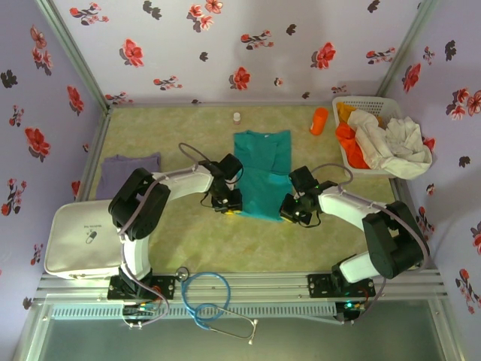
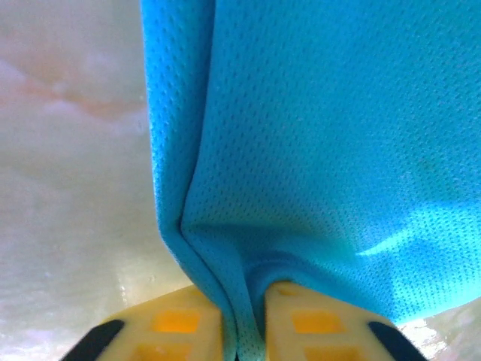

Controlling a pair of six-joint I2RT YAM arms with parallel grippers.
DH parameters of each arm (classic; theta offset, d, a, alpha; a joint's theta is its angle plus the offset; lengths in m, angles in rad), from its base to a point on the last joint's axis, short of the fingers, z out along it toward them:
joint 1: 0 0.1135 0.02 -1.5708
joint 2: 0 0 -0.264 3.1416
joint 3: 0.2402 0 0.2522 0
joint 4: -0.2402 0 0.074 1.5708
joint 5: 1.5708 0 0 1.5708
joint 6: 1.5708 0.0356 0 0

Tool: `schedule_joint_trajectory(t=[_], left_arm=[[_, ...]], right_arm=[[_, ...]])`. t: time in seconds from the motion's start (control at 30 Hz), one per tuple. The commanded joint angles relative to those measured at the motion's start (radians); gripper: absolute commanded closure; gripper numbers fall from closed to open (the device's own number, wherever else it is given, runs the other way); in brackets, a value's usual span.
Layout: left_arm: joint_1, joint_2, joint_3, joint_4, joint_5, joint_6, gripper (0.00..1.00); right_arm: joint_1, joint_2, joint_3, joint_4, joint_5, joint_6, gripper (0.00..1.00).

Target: Fold and stack the t-shirts

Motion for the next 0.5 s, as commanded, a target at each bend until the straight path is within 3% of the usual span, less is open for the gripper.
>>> schedule_joint_trajectory(t=[0.0,0.2,0.47], left_arm=[[0.013,0.016,0.015,0.062,-0.028,0.027,0.88],[0.013,-0.030,-0.057,0.076,-0.028,0.028,1.00],[-0.012,-0.174,-0.198,0.121,-0.003,-0.044,1.00]], right_arm=[[0.003,0.008,0.022,-0.016,0.007,-0.020,1.00],[0.003,0.004,0.011,-0.034,0.030,-0.039,1.00],[0.003,-0.062,-0.028,-0.078,0.007,-0.079,1.00]])
